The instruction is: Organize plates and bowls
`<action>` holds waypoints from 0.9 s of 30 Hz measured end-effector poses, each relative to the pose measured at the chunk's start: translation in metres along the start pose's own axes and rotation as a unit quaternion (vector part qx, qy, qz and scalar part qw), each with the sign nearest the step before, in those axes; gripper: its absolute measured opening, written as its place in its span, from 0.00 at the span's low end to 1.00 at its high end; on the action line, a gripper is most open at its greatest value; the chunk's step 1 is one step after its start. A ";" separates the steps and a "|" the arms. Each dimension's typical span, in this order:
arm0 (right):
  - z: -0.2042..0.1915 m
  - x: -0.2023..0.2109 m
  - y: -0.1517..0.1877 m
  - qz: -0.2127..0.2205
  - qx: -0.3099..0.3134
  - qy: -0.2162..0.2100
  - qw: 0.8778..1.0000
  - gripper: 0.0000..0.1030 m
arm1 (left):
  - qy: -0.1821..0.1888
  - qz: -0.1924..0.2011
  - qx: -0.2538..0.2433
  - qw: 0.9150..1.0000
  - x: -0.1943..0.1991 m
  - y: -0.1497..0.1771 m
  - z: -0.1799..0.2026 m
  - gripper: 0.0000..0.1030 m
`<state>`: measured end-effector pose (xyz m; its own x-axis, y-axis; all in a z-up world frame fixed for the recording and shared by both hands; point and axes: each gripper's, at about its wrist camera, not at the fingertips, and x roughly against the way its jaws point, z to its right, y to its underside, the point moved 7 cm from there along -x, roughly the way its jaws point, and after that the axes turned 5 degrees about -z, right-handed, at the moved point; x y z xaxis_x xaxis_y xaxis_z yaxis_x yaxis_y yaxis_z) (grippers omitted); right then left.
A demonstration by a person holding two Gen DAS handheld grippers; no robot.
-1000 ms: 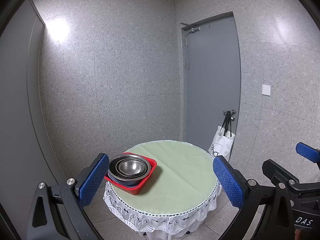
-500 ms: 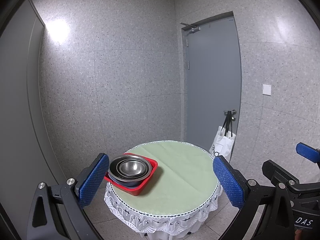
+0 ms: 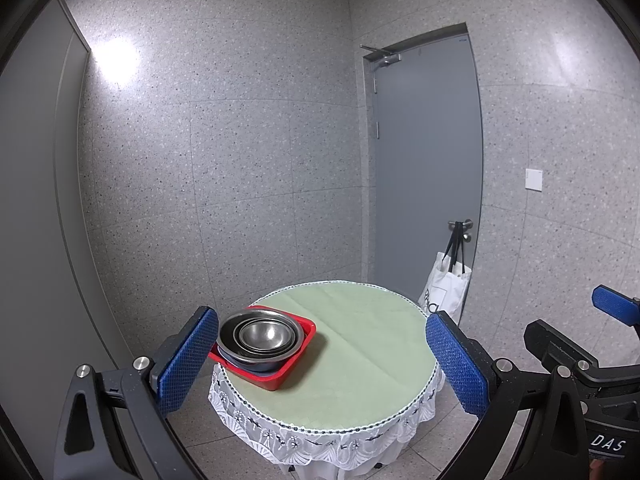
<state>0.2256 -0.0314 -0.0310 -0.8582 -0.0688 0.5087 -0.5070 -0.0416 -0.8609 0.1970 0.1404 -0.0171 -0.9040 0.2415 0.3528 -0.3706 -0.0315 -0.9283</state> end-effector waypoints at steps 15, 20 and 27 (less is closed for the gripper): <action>-0.004 0.001 0.003 0.002 0.000 0.001 1.000 1.00 | 0.000 0.001 -0.001 1.000 0.002 0.000 0.000 0.99; -0.006 0.006 0.005 0.003 -0.001 0.004 1.000 1.00 | 0.002 0.001 0.000 1.000 0.005 0.001 0.000 0.99; -0.005 0.014 0.007 0.003 -0.004 0.006 1.000 1.00 | 0.006 0.001 -0.002 1.000 0.012 0.000 0.001 0.99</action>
<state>0.2096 -0.0274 -0.0301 -0.8624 -0.0565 0.5030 -0.5019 -0.0325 -0.8643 0.1859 0.1424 -0.0123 -0.9020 0.2528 0.3500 -0.3687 -0.0289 -0.9291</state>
